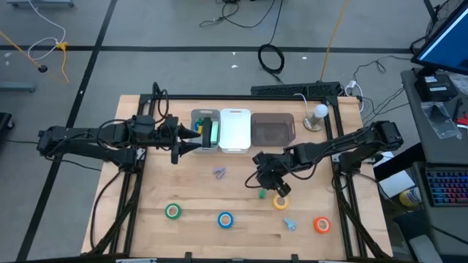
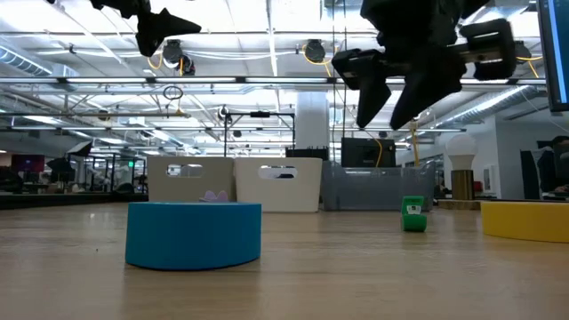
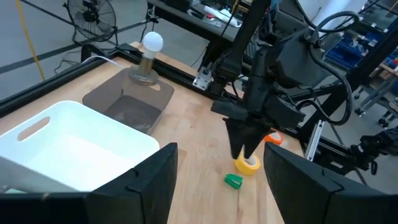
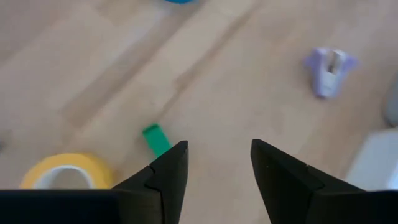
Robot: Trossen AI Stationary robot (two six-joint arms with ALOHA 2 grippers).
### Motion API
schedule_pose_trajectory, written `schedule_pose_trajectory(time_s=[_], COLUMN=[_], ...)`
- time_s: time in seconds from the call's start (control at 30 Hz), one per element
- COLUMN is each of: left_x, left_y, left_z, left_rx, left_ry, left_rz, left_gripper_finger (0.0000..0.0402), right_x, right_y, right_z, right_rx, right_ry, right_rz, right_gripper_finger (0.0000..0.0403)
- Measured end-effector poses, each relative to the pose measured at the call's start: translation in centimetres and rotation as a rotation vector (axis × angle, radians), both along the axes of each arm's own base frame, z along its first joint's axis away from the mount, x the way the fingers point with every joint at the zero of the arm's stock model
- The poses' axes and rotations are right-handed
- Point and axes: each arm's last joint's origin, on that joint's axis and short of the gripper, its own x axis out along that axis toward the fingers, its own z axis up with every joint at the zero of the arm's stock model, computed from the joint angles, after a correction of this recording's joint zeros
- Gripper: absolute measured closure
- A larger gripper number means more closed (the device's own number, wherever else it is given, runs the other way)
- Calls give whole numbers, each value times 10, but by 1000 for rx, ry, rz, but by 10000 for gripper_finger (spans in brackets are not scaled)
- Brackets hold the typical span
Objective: Pick and place Stapler, Stapler remover, tape
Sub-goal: Put the green stapler into the gray bin
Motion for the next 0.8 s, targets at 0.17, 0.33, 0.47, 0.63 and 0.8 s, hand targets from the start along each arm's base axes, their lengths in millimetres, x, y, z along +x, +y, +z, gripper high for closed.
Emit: schedule_pose_trajectory(time_s=[0.17, 0.33, 0.47, 0.63, 0.8], left_x=[0, 0, 0, 0, 0], left_y=[1, 1, 1, 1, 1], left_z=[0, -1, -1, -1, -1], left_rx=[9, 3, 2, 2, 2], left_ry=[2, 10, 9, 9, 9], left_rz=[26, 40, 41, 41, 42], left_gripper_finger=[163, 163, 163, 163, 163], right_x=[-4, -3, -4, -9, -11], right_y=[2, 3, 4, 3, -2], right_z=[-15, -18, -22, -35, -43], right_rx=[64, 73, 120, 154, 189], right_ry=[21, -31, -44, -60, -82], right_rz=[74, 115, 170, 188, 197], right_gripper_finger=[238, 231, 223, 218, 218])
